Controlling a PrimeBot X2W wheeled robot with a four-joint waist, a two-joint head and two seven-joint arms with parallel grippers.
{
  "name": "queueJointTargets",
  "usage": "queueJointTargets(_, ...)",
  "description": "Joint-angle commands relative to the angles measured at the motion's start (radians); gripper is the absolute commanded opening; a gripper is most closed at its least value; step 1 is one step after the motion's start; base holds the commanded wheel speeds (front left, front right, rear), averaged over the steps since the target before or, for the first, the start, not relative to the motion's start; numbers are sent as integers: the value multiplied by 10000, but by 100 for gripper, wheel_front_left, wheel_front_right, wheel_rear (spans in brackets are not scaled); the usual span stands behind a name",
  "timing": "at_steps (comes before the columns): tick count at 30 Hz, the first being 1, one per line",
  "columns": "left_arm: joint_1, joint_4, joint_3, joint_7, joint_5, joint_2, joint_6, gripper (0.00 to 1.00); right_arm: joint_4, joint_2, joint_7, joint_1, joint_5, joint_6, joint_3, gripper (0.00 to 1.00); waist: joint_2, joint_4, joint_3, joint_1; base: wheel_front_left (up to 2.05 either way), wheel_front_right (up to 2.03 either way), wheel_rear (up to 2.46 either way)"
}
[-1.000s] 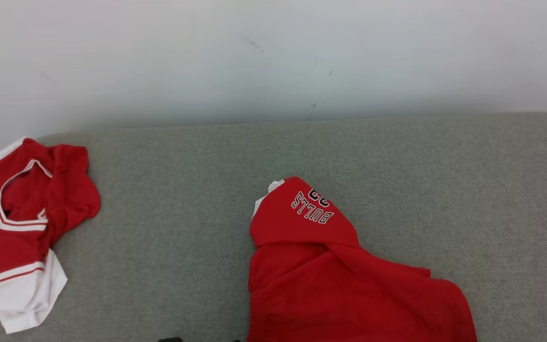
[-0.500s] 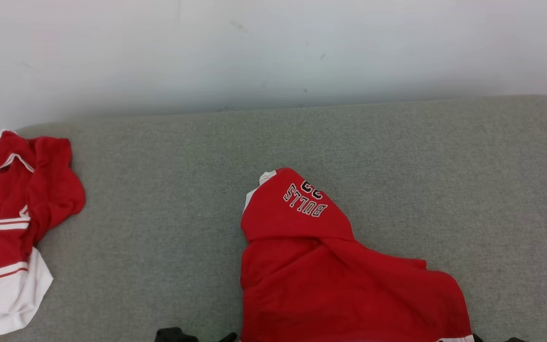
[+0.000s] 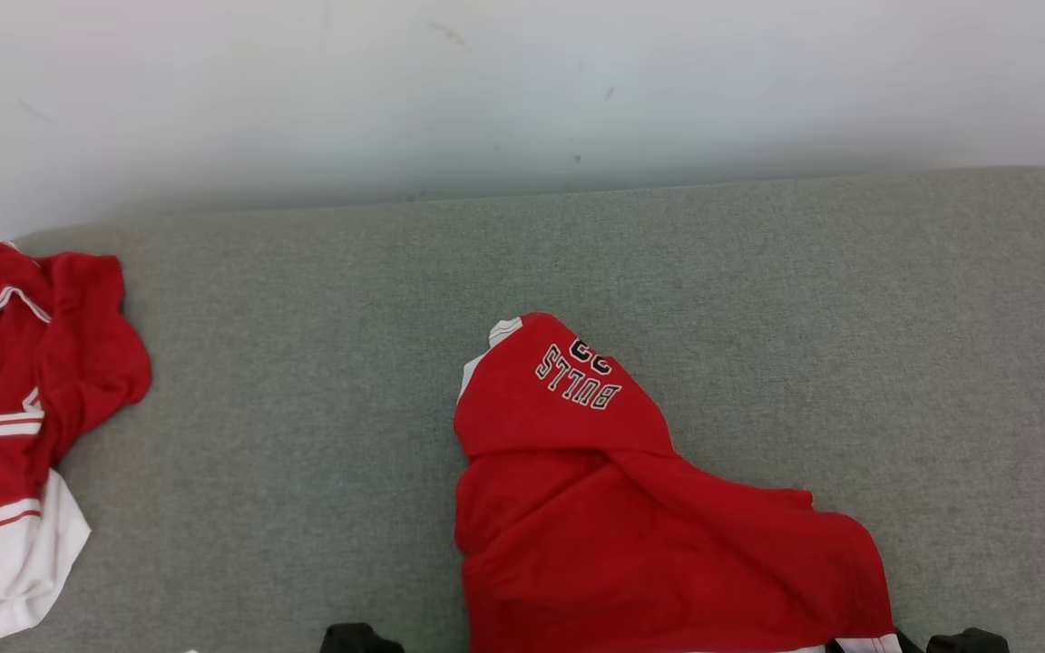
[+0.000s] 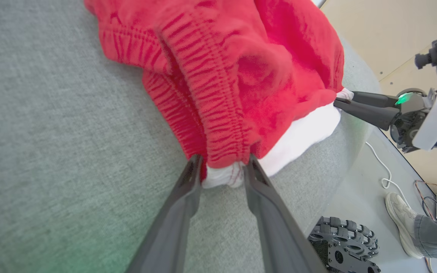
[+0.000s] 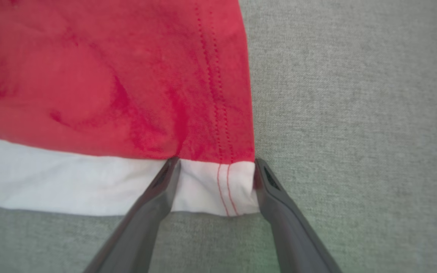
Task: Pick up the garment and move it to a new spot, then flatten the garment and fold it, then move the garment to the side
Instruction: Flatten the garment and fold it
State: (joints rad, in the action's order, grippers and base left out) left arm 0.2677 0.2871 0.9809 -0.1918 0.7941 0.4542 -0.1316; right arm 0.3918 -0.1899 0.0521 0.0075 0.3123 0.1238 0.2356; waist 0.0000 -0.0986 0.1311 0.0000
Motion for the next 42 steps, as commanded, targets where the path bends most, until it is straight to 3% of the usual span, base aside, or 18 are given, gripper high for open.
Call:
queueJointTargets(1,151,39,86,-1,151,72,18,45,309,301,473,10,208,129,530,100,0,-4,40,0,0,0,0)
queueJointTargets(2,184,44,147,-26,170,71,18,41,354,291,614,-19,314,131,674,82,0,-8,55,0,0,0,0)
queueJointTargets(3,213,57,208,-32,199,68,18,34,385,262,702,-36,386,132,816,49,0,-12,68,0,0,0,0)
queueJointTargets(4,243,80,272,-57,233,65,18,25,403,250,718,-57,468,132,883,37,0,-15,78,0,0,0,0)
queueJointTargets(6,314,111,428,-78,320,35,18,0,377,261,662,-150,740,132,1025,3,0,-11,88,0,0,0,0)
queueJointTargets(7,352,114,501,-92,354,21,18,0,351,256,607,-202,909,132,1099,0,0,-7,82,0,0,0,0)
queueJointTargets(14,227,-326,853,-192,1243,60,18,0,-443,-138,37,-301,2689,94,1228,0,0,83,-241,0,0,0,0)
queueJointTargets(20,55,-1479,639,-89,2383,462,17,0,-1756,-735,-224,-208,4210,73,924,0,0,177,-668,0,0,0,0)
queueJointTargets(32,167,-5410,-382,824,4081,2189,339,0,-5845,-2431,741,403,6178,73,-320,0,0,275,-1516,0,0,0,0)
queueJointTargets(42,498,-9147,-1878,1031,5391,3837,739,0,-9970,-3098,1877,1458,7546,71,-2501,0,0,323,-1537,0,0,0,0)
